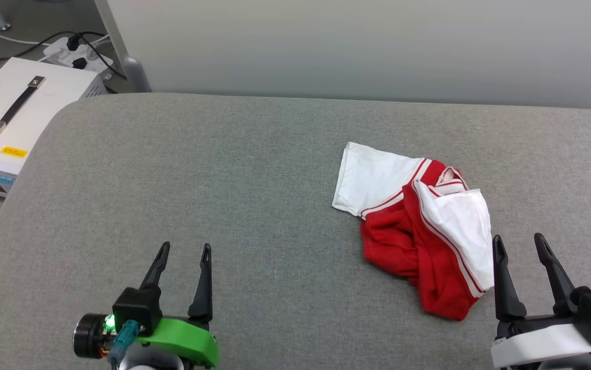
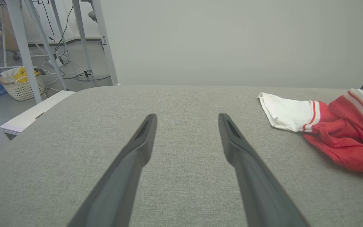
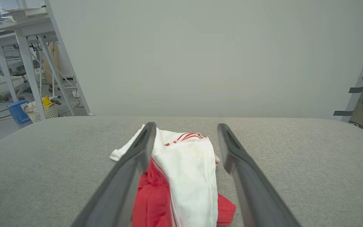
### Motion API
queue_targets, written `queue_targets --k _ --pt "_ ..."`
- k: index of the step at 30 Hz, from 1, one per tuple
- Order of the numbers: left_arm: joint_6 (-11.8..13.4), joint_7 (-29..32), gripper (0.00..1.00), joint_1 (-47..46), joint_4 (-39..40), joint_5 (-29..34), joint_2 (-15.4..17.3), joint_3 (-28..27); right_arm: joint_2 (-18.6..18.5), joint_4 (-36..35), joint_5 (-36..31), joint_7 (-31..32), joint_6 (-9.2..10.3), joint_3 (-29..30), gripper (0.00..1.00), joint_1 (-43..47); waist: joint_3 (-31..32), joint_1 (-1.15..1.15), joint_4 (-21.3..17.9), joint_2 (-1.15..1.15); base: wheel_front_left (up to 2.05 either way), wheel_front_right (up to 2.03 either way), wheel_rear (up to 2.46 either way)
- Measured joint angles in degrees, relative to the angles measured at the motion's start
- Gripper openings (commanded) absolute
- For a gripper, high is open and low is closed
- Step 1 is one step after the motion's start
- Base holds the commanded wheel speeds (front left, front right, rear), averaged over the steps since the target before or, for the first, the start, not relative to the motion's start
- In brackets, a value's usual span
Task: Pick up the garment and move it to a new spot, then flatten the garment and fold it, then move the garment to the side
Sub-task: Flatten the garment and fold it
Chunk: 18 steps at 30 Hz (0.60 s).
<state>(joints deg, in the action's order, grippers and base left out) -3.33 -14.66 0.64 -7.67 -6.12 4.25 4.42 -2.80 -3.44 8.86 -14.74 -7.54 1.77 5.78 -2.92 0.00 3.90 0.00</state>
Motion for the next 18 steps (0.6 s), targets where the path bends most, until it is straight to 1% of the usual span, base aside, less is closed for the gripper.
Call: queue_targets --k 4,7,11,14,18 --pt "-1.7 0.0 1.0 -3.9 -1.8 0.1 1.0 0.2 0.0 -0.1 0.0 0.0 0.0 -0.5 1.0 -0.3 -0.9 0.0 -0.6 0.0 0.0 0.0 0.0" --pt "-2.9 0.0 1.0 -10.2 -3.1 0.1 2.5 1.0 0.0 -0.2 0.0 0.0 0.0 -0.8 1.0 -1.3 -2.0 0.0 -1.1 0.0 0.0 0.0 0.0" --pt "-3.6 0.0 1.0 -18.7 -5.3 -0.4 4.3 3.0 0.0 -0.4 0.0 0.0 0.0 -1.4 1.0 -3.2 -3.6 0.0 -2.0 0.0 0.0 0.0 0.0" --pt "-3.7 0.0 1.0 -26.2 -8.8 -2.2 6.1 5.5 0.0 -0.5 0.0 0.0 0.0 -1.9 1.0 -4.7 -5.2 0.0 -3.0 0.0 0.0 0.0 0.0" --pt "-4.0 0.7 1.0 -35.6 -13.2 -6.2 9.2 12.1 0.0 -0.5 0.0 0.0 0.0 -2.6 1.0 -6.3 -7.2 0.01 -4.5 0.0 0.0 0.0 0.0"
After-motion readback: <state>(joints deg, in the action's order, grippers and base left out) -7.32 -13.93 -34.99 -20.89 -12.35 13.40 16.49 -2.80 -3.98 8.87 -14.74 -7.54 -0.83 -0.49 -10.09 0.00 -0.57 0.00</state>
